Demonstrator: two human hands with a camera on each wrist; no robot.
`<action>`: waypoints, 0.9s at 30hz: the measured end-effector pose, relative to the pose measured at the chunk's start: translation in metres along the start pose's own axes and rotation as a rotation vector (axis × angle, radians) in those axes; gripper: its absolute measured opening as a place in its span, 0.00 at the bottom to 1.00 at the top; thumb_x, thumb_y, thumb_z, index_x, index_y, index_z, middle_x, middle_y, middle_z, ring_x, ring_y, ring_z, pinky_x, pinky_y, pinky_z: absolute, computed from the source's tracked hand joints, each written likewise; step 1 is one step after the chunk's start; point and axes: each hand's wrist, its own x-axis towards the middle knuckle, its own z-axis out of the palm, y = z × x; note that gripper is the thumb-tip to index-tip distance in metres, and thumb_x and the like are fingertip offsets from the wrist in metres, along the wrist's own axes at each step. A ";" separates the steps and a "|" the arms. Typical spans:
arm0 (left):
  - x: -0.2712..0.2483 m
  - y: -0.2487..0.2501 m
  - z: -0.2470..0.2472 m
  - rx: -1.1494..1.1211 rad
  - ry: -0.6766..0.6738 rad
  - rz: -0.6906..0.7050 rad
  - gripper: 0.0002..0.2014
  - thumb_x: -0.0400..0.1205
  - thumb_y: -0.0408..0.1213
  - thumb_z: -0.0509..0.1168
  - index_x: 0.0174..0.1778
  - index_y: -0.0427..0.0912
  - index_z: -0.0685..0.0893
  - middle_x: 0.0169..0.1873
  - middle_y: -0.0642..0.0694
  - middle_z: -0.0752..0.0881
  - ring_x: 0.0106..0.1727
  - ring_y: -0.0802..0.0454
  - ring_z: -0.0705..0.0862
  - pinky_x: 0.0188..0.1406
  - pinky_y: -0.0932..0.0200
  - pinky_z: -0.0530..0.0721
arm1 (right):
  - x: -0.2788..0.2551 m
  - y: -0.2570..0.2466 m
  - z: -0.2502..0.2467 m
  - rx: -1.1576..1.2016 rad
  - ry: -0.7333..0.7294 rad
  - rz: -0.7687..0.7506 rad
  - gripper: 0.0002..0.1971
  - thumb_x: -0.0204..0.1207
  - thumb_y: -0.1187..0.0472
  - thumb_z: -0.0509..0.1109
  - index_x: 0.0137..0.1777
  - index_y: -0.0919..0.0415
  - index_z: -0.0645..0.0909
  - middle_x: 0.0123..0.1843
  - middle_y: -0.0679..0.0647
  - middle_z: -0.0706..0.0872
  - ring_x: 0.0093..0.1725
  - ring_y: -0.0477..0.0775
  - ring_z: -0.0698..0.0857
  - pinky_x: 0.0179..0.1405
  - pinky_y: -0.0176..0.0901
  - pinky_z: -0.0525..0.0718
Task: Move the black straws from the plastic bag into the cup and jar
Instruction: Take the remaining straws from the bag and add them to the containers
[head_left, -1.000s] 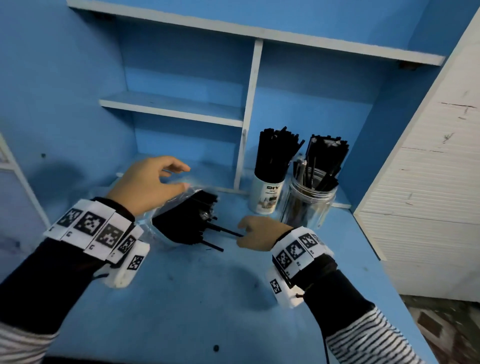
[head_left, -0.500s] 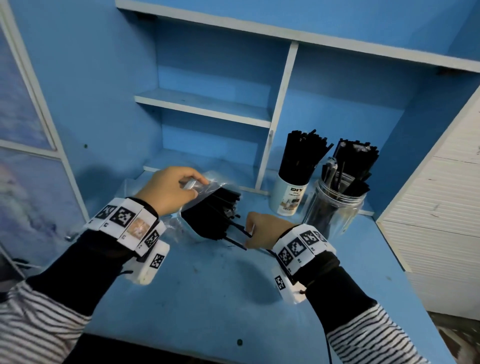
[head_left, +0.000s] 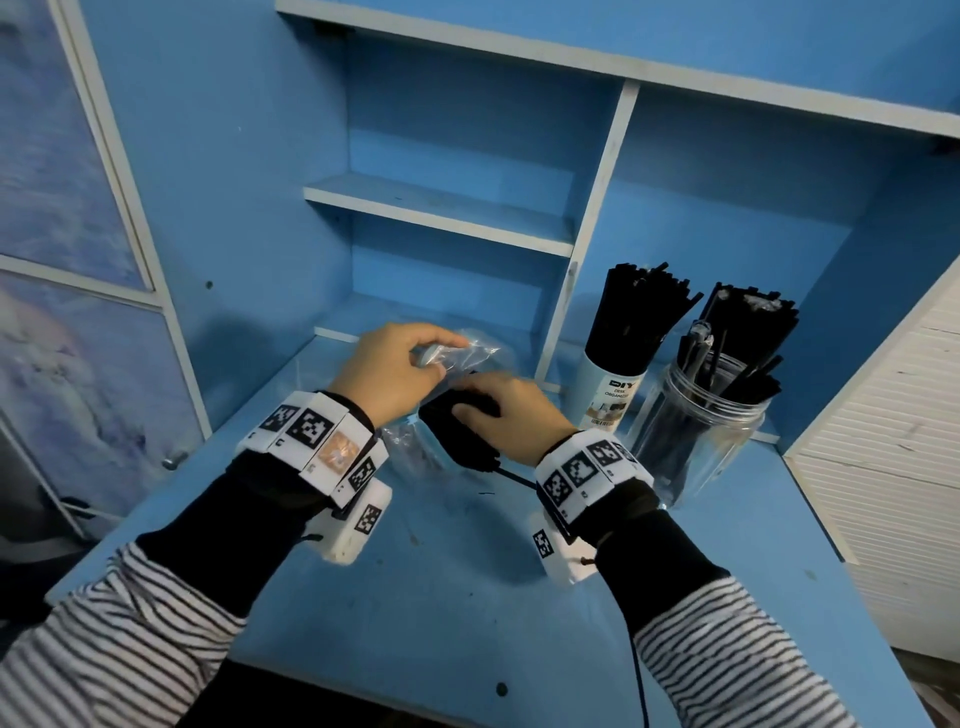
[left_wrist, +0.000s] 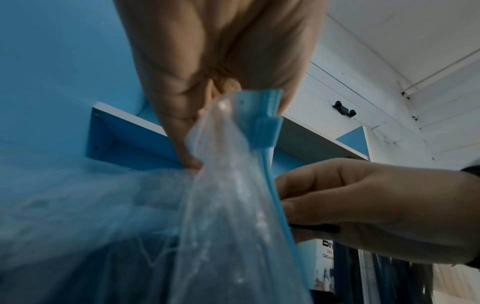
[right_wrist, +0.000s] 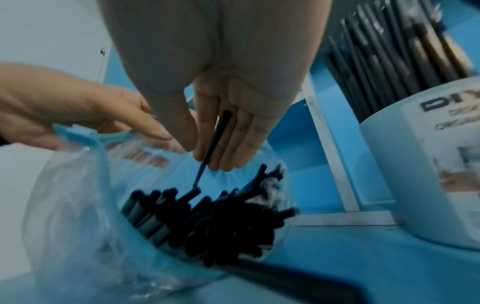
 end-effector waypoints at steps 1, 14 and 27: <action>0.000 0.001 0.001 -0.001 -0.001 0.003 0.20 0.79 0.28 0.68 0.56 0.61 0.87 0.62 0.55 0.87 0.53 0.39 0.87 0.56 0.48 0.86 | 0.005 0.000 0.005 -0.024 -0.036 -0.001 0.17 0.80 0.59 0.69 0.67 0.59 0.80 0.64 0.53 0.84 0.63 0.51 0.81 0.56 0.30 0.69; -0.002 -0.003 -0.001 -0.037 0.024 -0.019 0.18 0.80 0.29 0.68 0.59 0.57 0.88 0.65 0.56 0.84 0.57 0.58 0.84 0.47 0.79 0.74 | 0.025 0.017 0.030 -0.091 -0.010 0.008 0.19 0.75 0.62 0.72 0.65 0.50 0.83 0.63 0.52 0.86 0.62 0.55 0.83 0.64 0.49 0.80; 0.000 0.000 -0.004 -0.001 0.057 -0.028 0.19 0.80 0.28 0.67 0.60 0.56 0.88 0.62 0.58 0.85 0.54 0.60 0.83 0.43 0.80 0.74 | 0.016 0.013 0.020 -0.015 0.177 -0.012 0.18 0.76 0.68 0.69 0.64 0.54 0.86 0.53 0.59 0.91 0.55 0.56 0.87 0.57 0.34 0.77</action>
